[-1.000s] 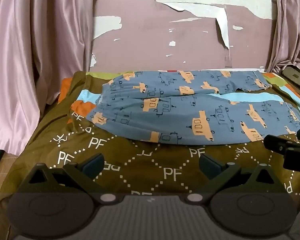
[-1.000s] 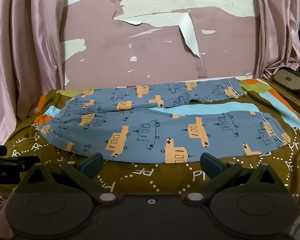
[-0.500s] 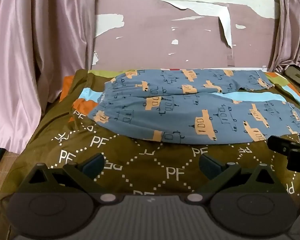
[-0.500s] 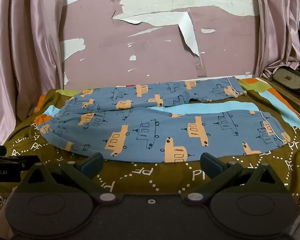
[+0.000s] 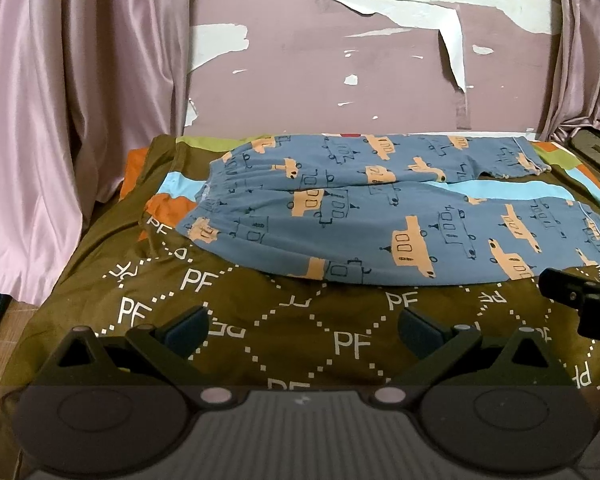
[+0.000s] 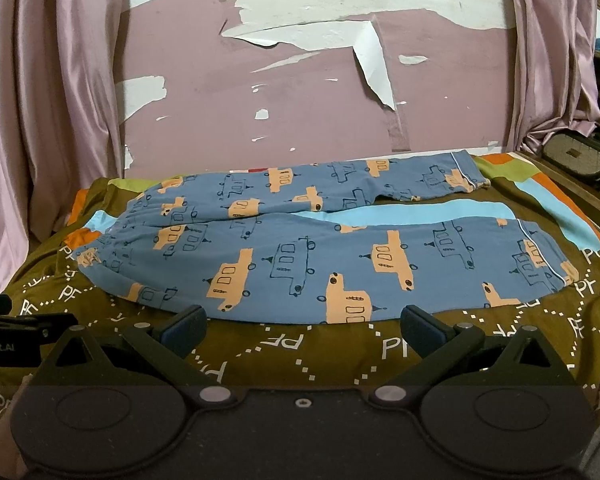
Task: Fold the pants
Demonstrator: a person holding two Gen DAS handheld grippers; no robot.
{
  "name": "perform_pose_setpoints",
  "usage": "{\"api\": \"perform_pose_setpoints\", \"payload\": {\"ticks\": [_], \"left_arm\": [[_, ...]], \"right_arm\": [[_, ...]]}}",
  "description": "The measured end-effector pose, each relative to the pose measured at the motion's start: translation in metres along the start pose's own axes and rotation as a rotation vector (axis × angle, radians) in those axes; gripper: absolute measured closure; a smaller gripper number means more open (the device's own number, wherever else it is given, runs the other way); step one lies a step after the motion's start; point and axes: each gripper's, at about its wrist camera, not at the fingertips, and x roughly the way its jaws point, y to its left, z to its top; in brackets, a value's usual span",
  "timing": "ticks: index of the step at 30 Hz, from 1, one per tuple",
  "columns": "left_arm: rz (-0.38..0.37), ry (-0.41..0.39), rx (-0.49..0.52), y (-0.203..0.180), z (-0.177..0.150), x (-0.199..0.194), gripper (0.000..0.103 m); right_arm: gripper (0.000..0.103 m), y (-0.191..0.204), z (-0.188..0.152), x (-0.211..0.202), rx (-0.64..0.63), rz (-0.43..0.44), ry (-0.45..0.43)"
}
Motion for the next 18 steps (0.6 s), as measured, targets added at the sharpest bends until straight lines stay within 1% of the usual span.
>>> {"api": "perform_pose_setpoints", "payload": {"ticks": [18], "left_arm": [[0.005, 0.01, -0.006, 0.0033, -0.0012, 0.0015, 0.0]], "right_arm": [[0.0, -0.0001, 0.0001, 0.0013, 0.001, 0.0, 0.004]]}}
